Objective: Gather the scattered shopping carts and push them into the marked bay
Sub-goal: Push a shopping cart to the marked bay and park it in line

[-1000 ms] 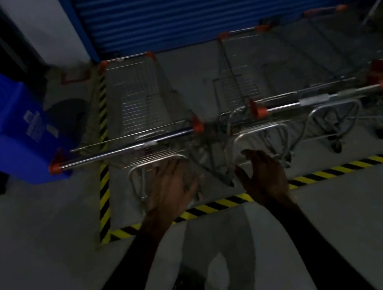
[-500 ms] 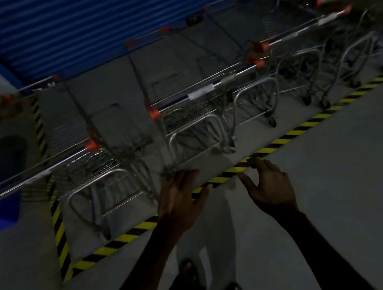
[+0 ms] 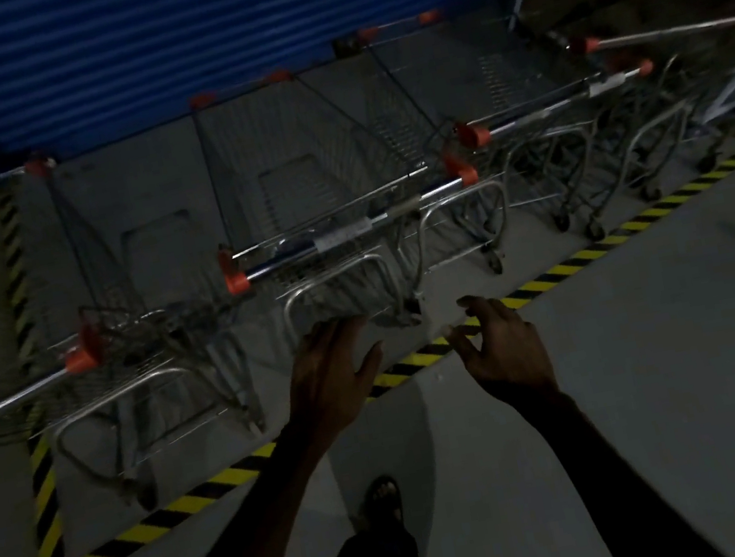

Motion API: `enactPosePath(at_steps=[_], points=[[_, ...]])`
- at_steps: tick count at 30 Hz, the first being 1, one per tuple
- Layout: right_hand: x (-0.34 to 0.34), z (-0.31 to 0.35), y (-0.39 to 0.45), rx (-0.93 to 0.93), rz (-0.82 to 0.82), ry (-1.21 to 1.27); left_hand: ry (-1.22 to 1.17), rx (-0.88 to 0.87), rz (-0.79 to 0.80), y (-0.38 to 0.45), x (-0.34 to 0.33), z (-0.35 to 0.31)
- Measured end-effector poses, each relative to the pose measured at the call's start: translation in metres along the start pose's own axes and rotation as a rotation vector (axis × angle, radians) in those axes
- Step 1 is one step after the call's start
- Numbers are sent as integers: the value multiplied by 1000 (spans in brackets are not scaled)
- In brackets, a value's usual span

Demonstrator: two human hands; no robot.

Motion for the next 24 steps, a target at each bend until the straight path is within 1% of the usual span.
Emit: enactPosePath(at_steps=[1, 3, 5, 7, 9, 11, 13, 14, 15, 17, 18, 21, 24], points=[[3, 0, 16, 6, 4, -6, 7, -6, -11, 15, -2, 2], [8, 3, 50, 15, 19, -12, -12, 38, -17, 46, -6, 15], [9, 5, 87, 10, 69, -13, -103, 130, -8, 73, -9, 34], [12, 13, 126, 62, 91, -28, -199, 185, -22, 97, -7, 50], [16, 24, 161, 155, 79, -74, -90, 199, -38, 118, -1, 62], [16, 36, 193, 300, 54, -129, 58, 188, -33, 135, 5, 73], [8, 42, 224, 469, 13, -174, 199, 195, 35, 140, -2, 93], [2, 41, 240, 515, -9, -245, 280, 226, 85, 137, -4, 106], [-7, 38, 255, 515, 7, -350, 345, 259, 147, 133, -9, 120], [-27, 30, 280, 495, 88, -508, 389, 373, 284, 126, -11, 132], [-29, 32, 286, 501, 120, -547, 394, 422, 319, 126, -8, 130], [-33, 33, 299, 501, 223, -633, 449, 461, 367, 136, -3, 121], [-37, 29, 305, 539, 224, -670, 480, 527, 462, 139, -3, 113]])
Point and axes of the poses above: each hand's wrist, its own y-axis towards the middle knuckle, its own x-axis out of the back of the hand, z = x × y, the point moved 8 cm from there along y, towards the middle knuckle, and after that the axes turned 5 degrees about -x, right-handed, at the moved point
